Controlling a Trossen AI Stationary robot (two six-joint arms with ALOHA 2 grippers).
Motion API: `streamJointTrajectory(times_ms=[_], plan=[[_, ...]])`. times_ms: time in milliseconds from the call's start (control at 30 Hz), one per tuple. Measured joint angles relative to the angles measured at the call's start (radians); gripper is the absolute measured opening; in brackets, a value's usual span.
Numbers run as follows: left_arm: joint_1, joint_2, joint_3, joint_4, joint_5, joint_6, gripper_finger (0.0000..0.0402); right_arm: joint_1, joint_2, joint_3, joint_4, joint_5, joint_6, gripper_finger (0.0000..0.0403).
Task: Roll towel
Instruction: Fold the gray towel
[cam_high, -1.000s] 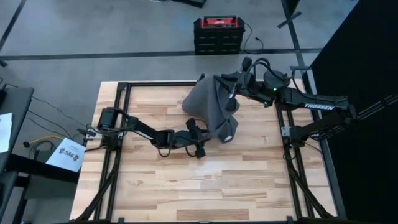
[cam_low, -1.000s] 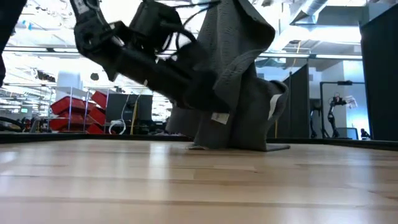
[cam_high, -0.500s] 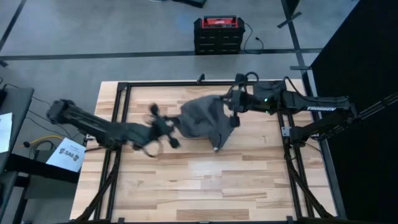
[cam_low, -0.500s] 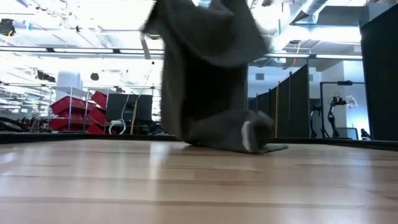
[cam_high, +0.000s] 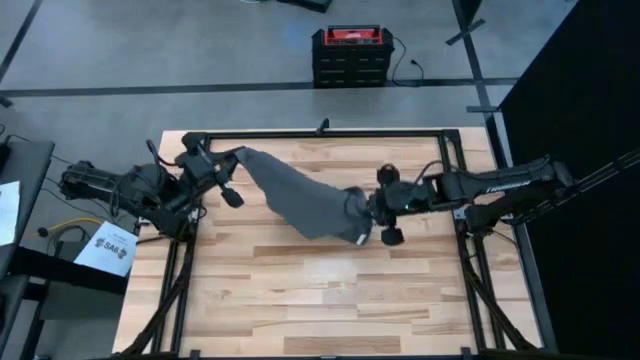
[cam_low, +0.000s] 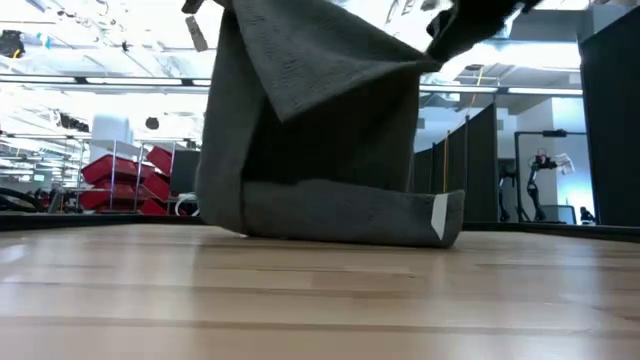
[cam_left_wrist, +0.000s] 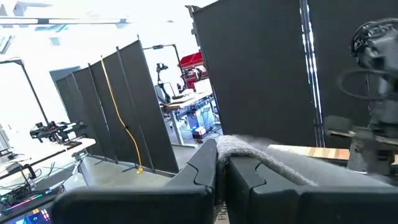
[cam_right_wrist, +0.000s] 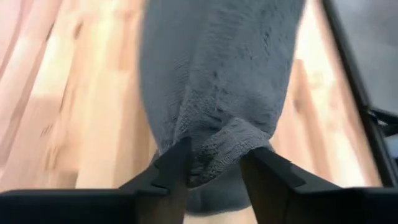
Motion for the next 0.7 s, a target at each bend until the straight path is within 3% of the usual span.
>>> streamJointTrajectory(times_ms=[300,500,700], plan=[[0.000,0.041,0.000,-0.037,0.004,-0.051,0.0000,0.087,0.000,-0.028,0.057,0.088,-0.144,0.0188],[0.000,0.075,0.000,-0.053,0.005,-0.068,0.0000,0.086,0.000,-0.028,0.112,0.218,-0.341,0.0206],[0.050,0.074,0.000,0.023,0.005,-0.054,0.0000,0.099,0.091,-0.069,0.321,0.216,-0.501,0.0210]])
